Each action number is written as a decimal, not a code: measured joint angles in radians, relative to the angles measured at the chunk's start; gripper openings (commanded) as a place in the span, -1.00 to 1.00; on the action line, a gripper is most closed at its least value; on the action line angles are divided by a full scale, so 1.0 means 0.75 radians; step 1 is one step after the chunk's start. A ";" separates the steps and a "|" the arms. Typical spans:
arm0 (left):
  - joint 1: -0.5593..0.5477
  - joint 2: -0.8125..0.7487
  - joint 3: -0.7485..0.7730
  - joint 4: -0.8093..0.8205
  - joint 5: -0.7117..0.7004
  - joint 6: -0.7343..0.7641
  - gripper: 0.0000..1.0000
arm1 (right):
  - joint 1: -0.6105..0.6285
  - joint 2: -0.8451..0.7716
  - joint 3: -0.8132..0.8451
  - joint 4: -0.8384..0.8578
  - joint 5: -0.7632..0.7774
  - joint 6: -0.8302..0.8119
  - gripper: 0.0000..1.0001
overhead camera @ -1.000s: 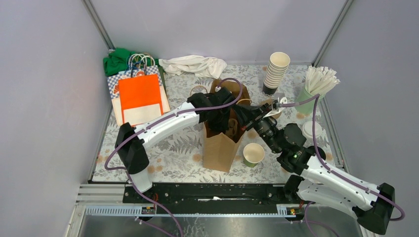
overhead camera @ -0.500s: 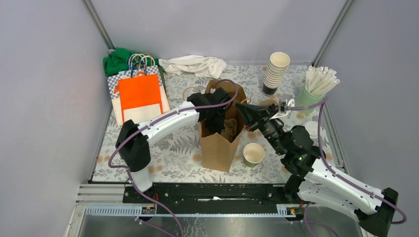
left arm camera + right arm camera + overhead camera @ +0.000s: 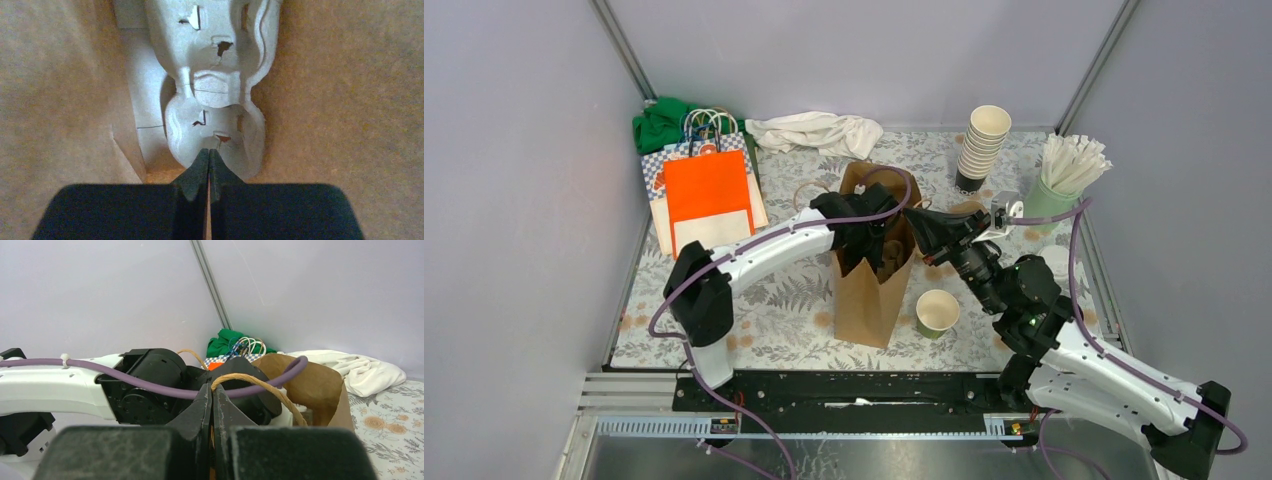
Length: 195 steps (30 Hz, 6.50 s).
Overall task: Pack the takeout coffee
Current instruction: Adjust the cup tray in the takeout bag.
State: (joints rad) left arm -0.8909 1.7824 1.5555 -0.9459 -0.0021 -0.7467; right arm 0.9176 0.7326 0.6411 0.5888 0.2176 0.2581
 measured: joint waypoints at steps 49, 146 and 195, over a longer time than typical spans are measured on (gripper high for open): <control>-0.093 0.202 0.422 -0.298 -0.238 -0.649 -1.00 | 0.000 0.036 -0.019 0.070 -0.001 0.022 -1.00; 0.021 0.135 -0.095 -0.014 -0.027 0.160 -1.00 | 0.338 0.301 -0.054 0.550 0.501 -0.181 -1.00; 0.013 0.258 0.011 -0.085 -0.028 0.193 -1.00 | 0.338 0.270 -0.069 0.546 0.525 -0.186 -1.00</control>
State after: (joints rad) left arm -0.8814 1.9762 1.5639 -1.0096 -0.0231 -0.6018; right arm 1.1709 0.9352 0.5896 0.9985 0.6117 0.1188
